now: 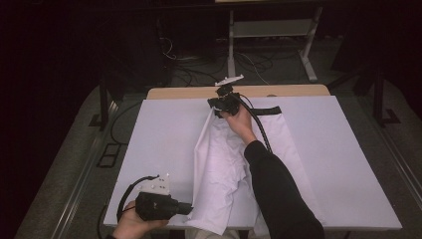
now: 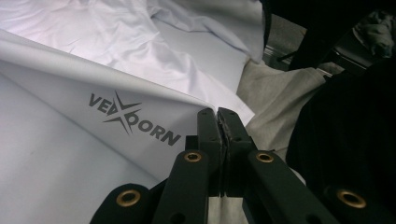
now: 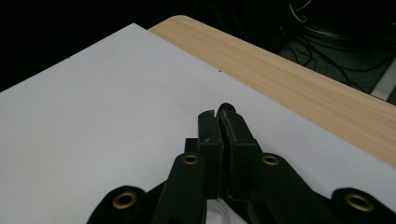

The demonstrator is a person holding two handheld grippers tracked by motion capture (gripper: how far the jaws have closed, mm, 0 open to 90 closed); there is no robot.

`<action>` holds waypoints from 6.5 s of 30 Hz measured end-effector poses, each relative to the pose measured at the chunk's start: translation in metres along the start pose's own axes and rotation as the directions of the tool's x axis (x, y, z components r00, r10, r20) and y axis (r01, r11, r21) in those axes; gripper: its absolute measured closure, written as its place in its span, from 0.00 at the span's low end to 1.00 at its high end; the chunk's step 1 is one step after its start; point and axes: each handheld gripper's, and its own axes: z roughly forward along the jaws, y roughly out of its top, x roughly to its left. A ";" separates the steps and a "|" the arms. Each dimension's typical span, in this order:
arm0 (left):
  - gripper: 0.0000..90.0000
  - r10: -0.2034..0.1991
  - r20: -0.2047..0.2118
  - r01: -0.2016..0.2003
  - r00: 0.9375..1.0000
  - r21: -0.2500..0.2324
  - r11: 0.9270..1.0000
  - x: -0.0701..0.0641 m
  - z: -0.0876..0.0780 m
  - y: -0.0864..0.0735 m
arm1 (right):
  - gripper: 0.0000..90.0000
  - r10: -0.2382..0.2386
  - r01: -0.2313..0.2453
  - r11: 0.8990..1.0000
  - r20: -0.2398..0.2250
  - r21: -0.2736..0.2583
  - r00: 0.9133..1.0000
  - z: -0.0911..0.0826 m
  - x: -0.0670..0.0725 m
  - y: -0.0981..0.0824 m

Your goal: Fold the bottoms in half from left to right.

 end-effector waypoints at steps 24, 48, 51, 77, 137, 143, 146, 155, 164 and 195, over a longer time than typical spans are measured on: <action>0.97 0.082 0.095 -0.080 0.992 -0.025 0.996 -0.012 0.022 0.028 | 0.95 0.041 -0.040 0.999 0.021 -0.033 0.999 -0.035 -0.030 0.003; 0.97 0.143 0.178 -0.138 0.973 -0.043 0.990 -0.021 0.063 0.061 | 0.95 0.066 -0.065 0.997 0.039 -0.033 0.997 -0.064 -0.061 -0.016; 0.97 0.153 0.186 -0.148 0.971 -0.039 0.988 -0.023 0.069 0.064 | 0.95 0.069 -0.068 0.997 0.042 -0.035 0.997 -0.068 -0.065 -0.019; 0.97 0.206 0.229 -0.203 0.951 -0.037 0.978 -0.031 0.100 0.090 | 0.95 0.088 -0.086 0.996 0.059 -0.023 0.994 -0.088 -0.088 -0.037; 0.97 0.239 0.286 -0.239 0.928 -0.037 0.970 -0.051 0.196 0.135 | 0.95 0.049 -0.050 0.999 0.074 0.004 0.996 -0.129 -0.144 -0.078; 0.97 0.239 0.296 -0.241 0.925 -0.032 0.970 -0.052 0.208 0.141 | 0.95 0.053 -0.054 0.999 0.073 0.006 0.996 -0.130 -0.149 -0.083; 0.97 0.239 0.303 -0.240 0.922 -0.034 0.970 -0.052 0.213 0.143 | 0.95 0.051 -0.052 0.999 0.071 0.006 0.996 -0.131 -0.153 -0.085; 0.97 0.229 0.315 -0.231 0.921 -0.033 0.972 -0.051 0.229 0.147 | 0.95 0.049 -0.050 0.999 0.076 0.012 0.996 -0.134 -0.160 -0.092; 0.97 0.210 0.316 -0.212 0.925 -0.030 0.977 -0.051 0.245 0.151 | 0.95 0.027 -0.029 0.999 0.078 0.029 0.997 -0.132 -0.164 -0.096; 0.97 0.154 0.321 -0.169 0.934 0.020 0.985 -0.048 0.282 0.162 | 0.95 0.000 -0.005 0.998 0.087 0.062 0.996 -0.130 -0.175 -0.102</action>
